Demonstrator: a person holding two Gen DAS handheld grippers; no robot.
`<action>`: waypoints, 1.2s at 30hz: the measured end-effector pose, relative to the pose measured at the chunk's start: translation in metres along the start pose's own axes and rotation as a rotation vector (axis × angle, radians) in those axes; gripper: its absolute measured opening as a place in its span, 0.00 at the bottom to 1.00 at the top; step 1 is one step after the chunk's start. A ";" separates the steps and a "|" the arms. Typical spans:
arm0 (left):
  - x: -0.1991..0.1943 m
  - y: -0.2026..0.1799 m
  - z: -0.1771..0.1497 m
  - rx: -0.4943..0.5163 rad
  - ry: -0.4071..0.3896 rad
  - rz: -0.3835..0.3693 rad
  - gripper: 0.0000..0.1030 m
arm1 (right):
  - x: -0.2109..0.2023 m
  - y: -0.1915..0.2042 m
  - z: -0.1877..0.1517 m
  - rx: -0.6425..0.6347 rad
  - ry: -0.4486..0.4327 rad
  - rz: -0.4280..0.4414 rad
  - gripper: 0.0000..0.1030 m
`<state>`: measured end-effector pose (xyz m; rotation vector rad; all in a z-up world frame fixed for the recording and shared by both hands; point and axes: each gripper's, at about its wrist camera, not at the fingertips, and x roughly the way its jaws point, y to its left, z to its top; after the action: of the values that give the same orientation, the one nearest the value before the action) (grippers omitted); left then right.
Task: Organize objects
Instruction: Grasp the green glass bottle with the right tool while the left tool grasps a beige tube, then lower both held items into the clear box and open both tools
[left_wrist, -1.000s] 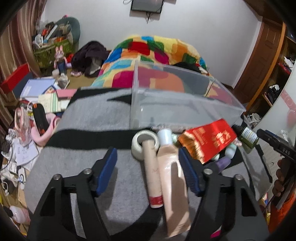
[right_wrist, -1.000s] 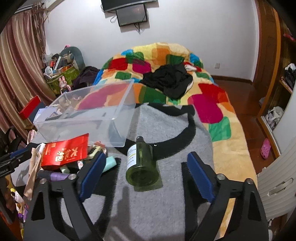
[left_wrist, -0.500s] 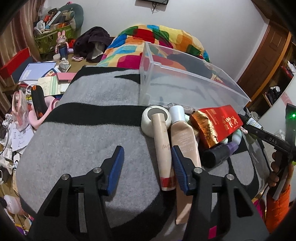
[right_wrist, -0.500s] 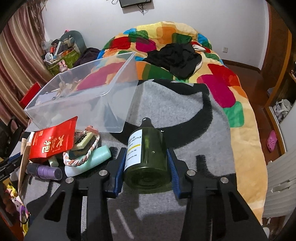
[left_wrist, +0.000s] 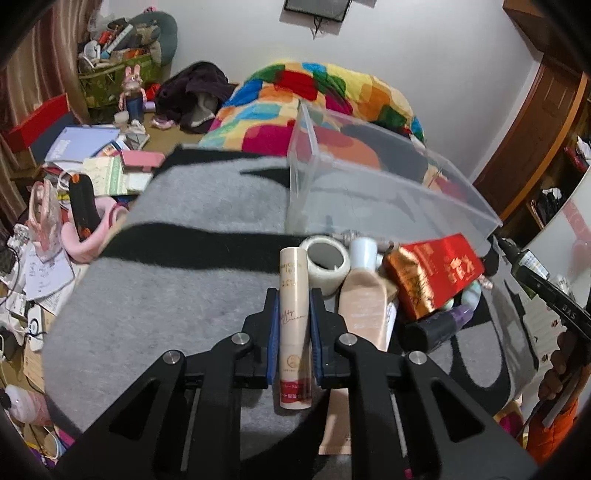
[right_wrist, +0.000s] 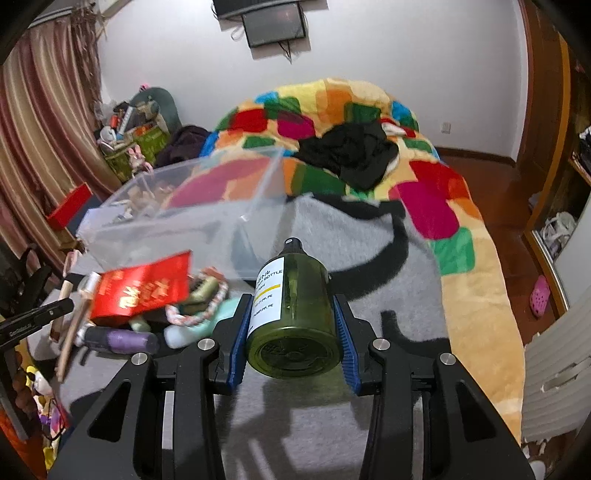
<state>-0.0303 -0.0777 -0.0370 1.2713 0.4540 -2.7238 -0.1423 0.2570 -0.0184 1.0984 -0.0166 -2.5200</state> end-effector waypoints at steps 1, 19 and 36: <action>-0.005 -0.001 0.004 0.003 -0.017 0.002 0.14 | -0.004 0.004 0.002 -0.003 -0.011 0.005 0.37; -0.026 -0.044 0.084 0.135 -0.170 -0.043 0.14 | 0.001 0.051 0.060 -0.068 -0.086 0.108 0.37; 0.065 -0.060 0.123 0.142 0.011 -0.033 0.14 | 0.081 0.075 0.092 -0.117 0.081 0.110 0.37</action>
<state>-0.1753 -0.0568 0.0014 1.3232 0.2888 -2.8227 -0.2312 0.1464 0.0006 1.1197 0.0894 -2.3469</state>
